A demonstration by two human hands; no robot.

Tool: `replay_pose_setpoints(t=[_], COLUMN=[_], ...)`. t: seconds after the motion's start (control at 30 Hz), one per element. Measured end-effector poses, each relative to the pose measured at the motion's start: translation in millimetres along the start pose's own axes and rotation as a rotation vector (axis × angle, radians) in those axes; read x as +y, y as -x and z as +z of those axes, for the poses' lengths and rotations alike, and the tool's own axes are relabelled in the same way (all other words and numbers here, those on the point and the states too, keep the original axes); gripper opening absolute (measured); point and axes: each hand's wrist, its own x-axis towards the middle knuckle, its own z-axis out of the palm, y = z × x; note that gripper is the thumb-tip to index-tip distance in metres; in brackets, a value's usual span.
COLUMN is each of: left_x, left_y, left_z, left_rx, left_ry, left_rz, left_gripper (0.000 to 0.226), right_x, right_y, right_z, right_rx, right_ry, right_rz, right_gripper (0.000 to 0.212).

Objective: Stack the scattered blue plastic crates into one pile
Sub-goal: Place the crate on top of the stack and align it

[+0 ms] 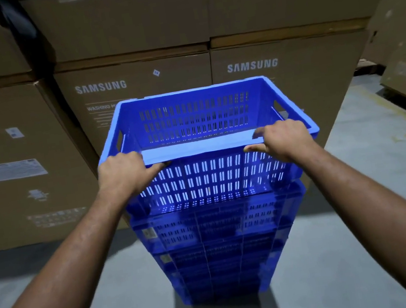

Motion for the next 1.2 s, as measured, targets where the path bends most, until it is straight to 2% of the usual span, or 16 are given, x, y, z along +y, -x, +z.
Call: replay_pose_setpoints(t=[0.1,0.3,0.47,0.57,0.77,0.97,1.1,1.2], left_x=[-13.0,23.3,-5.8,-6.2,14.6,-4.4,23.9,13.4], left_y=[-4.8,8.6,3.1,7.3,21.5,16.4,16.3,12.4], left_z=[2.8,-3.9,-4.4,-9.2,-17.0,-15.0,-22.2,-19.4], left_rx=[0.018,0.036,-0.013,-0.028,-0.055,-0.081,-0.045,-0.062], left_ry=[-0.009,0.000,0.023,-0.010,-0.025,0.007,-0.005,0.023], left_rz=[0.027,0.029,0.014,0.029,0.016,0.013,0.063,0.038], left_gripper=[0.111,0.092,0.099,0.097,0.094,0.097,0.093,0.093], right_x=[-13.8,18.6,-13.8,-9.5,12.3,0.0,19.9,8.5], right_y=[9.0,5.5,12.8,18.9,15.5,15.7,12.9,23.6], right_z=[5.1,3.1,-1.8,1.1,-13.9,4.8,3.5,0.0], right_rx=[0.044,-0.001,0.002,0.008,-0.145,0.003,-0.030,-0.017], right_ry=[0.005,-0.001,0.039,0.035,-0.077,-0.043,-0.026,0.024], right_rz=[0.016,0.028,0.052,0.038,-0.014,-0.025,0.040,0.039], right_gripper=[0.098,0.102,0.103,0.100,0.099,0.101,0.104,0.105])
